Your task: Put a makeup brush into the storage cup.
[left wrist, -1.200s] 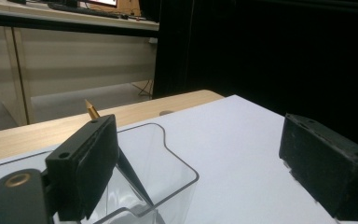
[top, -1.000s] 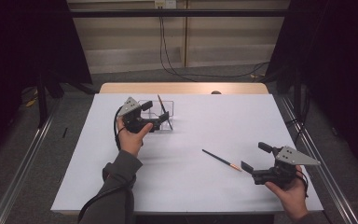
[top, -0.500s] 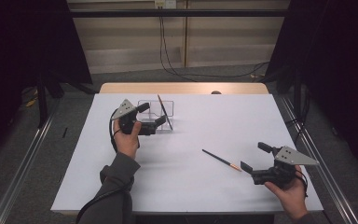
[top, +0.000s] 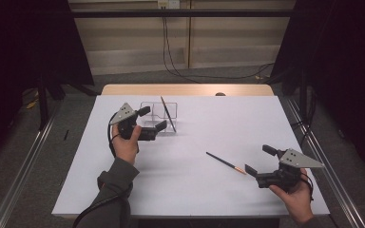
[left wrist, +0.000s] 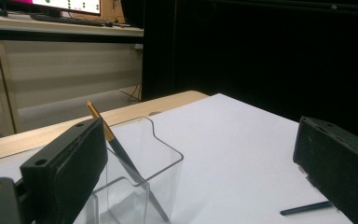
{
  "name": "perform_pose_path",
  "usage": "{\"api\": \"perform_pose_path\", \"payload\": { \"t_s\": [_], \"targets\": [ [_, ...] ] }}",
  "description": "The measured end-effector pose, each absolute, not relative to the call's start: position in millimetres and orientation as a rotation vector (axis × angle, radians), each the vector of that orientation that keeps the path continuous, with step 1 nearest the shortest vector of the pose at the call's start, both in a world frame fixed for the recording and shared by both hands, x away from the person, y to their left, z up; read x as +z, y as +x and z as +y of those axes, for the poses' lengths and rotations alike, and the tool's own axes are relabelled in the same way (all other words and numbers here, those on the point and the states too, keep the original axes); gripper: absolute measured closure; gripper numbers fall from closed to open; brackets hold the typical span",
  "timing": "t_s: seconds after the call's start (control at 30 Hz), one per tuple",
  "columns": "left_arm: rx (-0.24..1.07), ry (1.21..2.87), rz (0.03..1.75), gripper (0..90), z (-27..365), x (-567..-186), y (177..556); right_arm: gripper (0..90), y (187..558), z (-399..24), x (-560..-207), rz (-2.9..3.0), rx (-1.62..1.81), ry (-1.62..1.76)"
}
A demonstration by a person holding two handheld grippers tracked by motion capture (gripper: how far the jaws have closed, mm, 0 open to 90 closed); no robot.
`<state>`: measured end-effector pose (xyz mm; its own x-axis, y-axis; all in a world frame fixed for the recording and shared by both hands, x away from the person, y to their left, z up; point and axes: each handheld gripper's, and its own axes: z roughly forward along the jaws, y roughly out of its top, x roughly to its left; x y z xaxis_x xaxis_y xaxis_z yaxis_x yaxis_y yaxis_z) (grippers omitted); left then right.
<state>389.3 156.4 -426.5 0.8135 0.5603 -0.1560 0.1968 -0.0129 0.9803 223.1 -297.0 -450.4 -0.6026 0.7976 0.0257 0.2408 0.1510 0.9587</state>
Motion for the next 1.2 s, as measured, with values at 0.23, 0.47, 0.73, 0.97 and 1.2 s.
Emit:
{"api": "perform_pose_path", "payload": {
  "t_s": [0.23, 0.47, 0.73, 0.97, 1.2],
  "targets": [
    [0.324, 1.581, 0.635, 2.8, 161.5, -428.7, 384.5, 1.2, 223.6, -297.2, -450.8, 1.943, 1.464, 0.985],
    [0.315, 1.586, 0.620, 2.8, 167.5, -431.0, 381.2, 1.2, 223.9, -297.7, -450.9, 1.936, 1.460, 0.993],
    [0.328, 1.589, 0.621, 2.8, 172.4, -429.1, 375.3, 1.2, 224.5, -297.8, -451.3, 1.933, 1.458, 0.992],
    [0.323, 1.589, 0.602, 3.0, 174.9, -427.2, 370.6, 1.2, 225.1, -297.0, -452.0, 1.938, 1.459, 0.993],
    [0.313, 1.593, 0.594, 3.2, 177.5, -426.4, 366.2, 1.2, 225.7, -296.9, -452.4, 1.941, 1.458, 0.987]
  ]
}}
